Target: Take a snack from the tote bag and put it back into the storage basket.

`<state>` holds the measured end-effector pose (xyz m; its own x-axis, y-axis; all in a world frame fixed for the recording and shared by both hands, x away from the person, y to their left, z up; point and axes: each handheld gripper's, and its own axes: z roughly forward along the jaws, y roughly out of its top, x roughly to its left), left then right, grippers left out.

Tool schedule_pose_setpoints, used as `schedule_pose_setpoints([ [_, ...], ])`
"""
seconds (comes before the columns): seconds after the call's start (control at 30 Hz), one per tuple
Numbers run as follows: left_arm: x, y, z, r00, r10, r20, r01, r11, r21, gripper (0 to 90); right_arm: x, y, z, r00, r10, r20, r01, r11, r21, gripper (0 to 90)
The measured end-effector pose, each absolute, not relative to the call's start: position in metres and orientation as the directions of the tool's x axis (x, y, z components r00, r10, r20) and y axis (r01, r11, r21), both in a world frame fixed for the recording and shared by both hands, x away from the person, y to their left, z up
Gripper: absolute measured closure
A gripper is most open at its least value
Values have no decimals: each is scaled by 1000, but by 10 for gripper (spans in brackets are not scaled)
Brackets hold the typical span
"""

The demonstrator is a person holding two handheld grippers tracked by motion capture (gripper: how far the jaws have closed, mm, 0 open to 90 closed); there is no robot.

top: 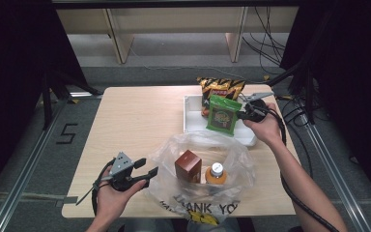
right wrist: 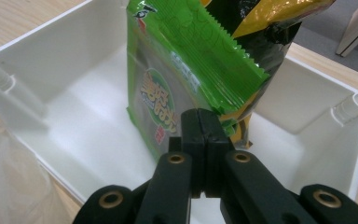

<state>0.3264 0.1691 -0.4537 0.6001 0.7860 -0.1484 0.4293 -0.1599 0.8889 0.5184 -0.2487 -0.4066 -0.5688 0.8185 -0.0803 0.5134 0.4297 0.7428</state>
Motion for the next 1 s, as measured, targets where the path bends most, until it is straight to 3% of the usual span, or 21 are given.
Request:
schedule_pose_setpoints([
  [0.67,326,169,-454,604,783,-152,429,-159,889,412,532,-248,-407,-549,829,-105,497,425,756,897],
  [0.77,326,169,-454,601,785,-149,430,-160,889,412,530,-246,-404,-526,848,-64,542,392,743,890],
  [0.93,327,169,-454,605,782,-149,427,-161,890,412,535,-248,-406,-538,836,-108,489,414,768,879],
  [1.0,327,169,-454,607,781,-146,425,-164,890,412,534,-248,-404,-533,841,-89,521,410,749,879],
])
